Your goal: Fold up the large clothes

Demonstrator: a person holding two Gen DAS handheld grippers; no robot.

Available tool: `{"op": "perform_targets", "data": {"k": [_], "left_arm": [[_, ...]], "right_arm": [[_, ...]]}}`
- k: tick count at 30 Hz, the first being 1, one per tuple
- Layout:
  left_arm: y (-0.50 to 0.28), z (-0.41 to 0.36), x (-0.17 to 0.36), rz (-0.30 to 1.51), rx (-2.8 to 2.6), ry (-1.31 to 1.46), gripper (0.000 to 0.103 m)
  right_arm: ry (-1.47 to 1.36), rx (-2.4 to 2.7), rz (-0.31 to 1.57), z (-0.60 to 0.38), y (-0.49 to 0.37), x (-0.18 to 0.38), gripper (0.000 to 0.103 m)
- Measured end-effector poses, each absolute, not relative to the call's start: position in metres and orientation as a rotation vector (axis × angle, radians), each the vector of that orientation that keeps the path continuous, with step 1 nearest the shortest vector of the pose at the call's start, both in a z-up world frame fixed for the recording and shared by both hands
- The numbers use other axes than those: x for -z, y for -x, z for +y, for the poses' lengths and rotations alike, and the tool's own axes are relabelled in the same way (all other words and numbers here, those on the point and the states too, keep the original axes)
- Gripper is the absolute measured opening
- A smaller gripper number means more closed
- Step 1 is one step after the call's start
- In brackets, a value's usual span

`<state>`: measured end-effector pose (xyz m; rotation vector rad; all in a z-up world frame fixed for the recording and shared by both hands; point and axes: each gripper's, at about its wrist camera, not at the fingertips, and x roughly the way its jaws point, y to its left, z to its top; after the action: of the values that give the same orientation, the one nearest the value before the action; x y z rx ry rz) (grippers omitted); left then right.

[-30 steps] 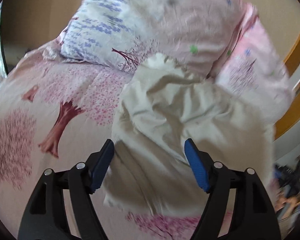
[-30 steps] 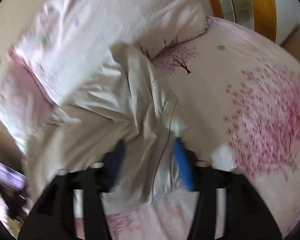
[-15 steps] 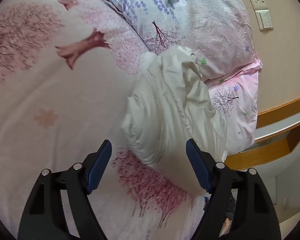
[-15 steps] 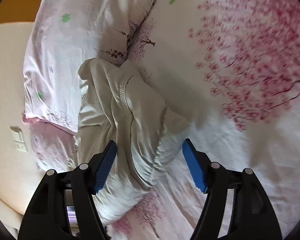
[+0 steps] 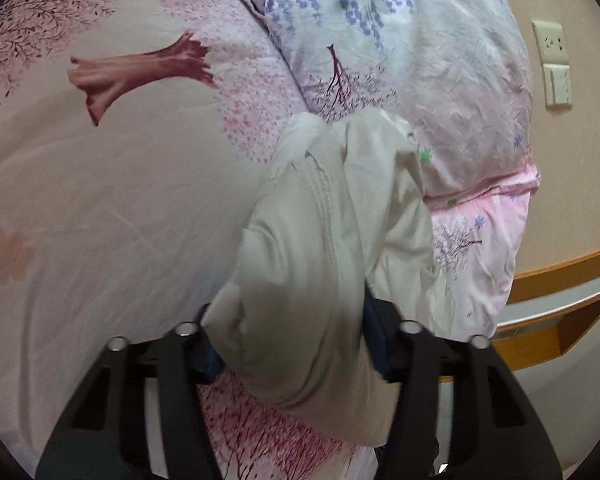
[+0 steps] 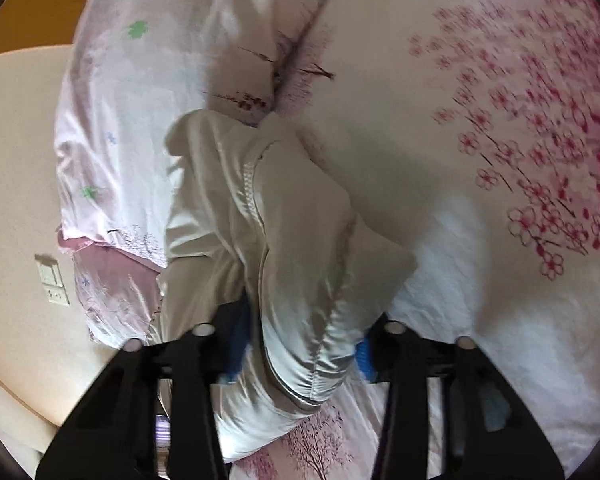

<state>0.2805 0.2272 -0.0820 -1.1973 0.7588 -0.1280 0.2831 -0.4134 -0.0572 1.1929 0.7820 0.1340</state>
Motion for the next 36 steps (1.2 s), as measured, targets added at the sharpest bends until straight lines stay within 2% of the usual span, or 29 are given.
{"op": "perform_targets", "data": {"k": [3, 7, 17, 27, 30, 31, 35, 36], "left_arm": [[-0.282, 0.229, 0.073, 0.725, 0.155, 1.178, 0.03], [-0.279, 0.233, 0.053, 0.676, 0.194, 1.151, 0.023], [-0.216, 0.277, 0.035, 0.625, 0.196, 1.155, 0.022], [-0.134, 0.317, 0.055, 0.613, 0.153, 1.182, 0.024], [-0.128, 0.321, 0.076, 0.646, 0.134, 1.211, 0.031], [-0.128, 0.322, 0.08, 0.645, 0.134, 1.223, 0.035], [-0.126, 0.319, 0.075, 0.627, 0.153, 1.17, 0.046], [-0.125, 0.318, 0.073, 0.62, 0.16, 1.148, 0.052]], "right_arm": [[-1.125, -0.154, 0.729, -0.407, -0.28, 0.039, 0.027], [-1.065, -0.192, 0.688, -0.398, -0.274, 0.016, 0.024], [-0.969, -0.325, 0.711, -0.363, -0.232, -0.012, 0.023], [-0.847, -0.311, 0.784, -0.333, -0.157, 0.013, 0.024], [-0.755, -0.242, 0.806, -0.329, -0.149, 0.021, 0.033], [-0.736, -0.211, 0.815, -0.33, -0.147, 0.022, 0.04], [-0.66, -0.13, 0.771, -0.33, -0.142, 0.004, 0.056], [-0.632, -0.099, 0.748, -0.329, -0.14, -0.002, 0.057]]}}
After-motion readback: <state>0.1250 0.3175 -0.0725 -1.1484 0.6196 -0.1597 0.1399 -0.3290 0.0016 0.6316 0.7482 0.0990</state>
